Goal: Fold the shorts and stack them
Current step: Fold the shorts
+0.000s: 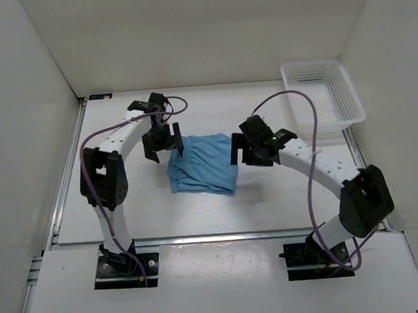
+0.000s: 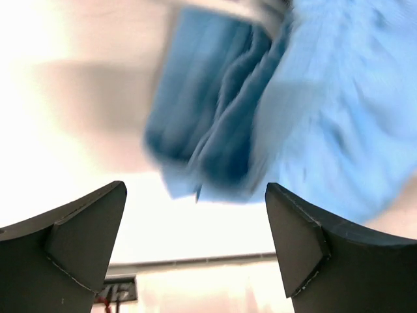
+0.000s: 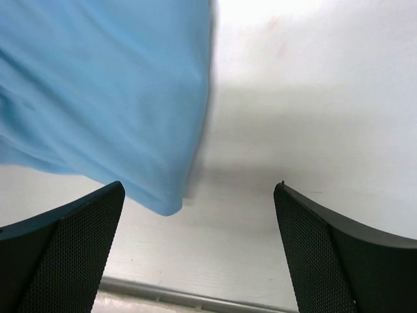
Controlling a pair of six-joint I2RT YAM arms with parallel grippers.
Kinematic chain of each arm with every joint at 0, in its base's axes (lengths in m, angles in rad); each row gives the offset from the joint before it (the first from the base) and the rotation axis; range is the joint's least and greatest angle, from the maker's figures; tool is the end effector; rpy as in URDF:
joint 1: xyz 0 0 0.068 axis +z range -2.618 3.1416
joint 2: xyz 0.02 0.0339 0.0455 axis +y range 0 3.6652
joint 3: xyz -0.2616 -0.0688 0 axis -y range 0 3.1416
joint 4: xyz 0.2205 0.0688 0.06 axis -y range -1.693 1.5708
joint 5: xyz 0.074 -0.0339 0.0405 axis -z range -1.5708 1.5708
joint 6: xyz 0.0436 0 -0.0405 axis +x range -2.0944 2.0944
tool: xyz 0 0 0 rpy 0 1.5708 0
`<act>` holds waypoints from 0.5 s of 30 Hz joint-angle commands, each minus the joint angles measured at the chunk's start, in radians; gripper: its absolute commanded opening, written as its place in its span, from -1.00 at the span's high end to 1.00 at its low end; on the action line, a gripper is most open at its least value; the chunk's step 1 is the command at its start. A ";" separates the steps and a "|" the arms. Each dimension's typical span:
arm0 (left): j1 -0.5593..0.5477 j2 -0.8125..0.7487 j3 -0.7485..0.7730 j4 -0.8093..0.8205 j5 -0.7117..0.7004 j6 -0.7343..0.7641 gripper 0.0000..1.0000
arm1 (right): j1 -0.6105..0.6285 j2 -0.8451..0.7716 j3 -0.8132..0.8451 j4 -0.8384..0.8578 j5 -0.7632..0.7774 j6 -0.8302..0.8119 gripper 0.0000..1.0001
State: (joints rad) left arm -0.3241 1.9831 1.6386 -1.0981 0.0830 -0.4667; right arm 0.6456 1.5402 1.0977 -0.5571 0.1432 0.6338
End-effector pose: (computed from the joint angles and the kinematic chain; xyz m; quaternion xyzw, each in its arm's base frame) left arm 0.3474 -0.1205 0.2187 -0.0684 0.9947 -0.0629 0.0431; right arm 0.2436 0.1757 0.2362 0.0145 0.9571 0.1127 0.2664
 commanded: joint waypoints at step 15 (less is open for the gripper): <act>0.292 -0.792 -0.157 -0.042 -0.081 0.083 -1.00 | -0.187 -0.423 0.082 -0.305 0.470 -0.099 -1.00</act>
State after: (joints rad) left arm -0.0589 1.2888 1.5135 -1.1576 0.0250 -0.4015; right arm 0.4770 1.1614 1.2011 -0.8013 0.5629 0.5419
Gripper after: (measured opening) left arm 0.992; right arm 0.998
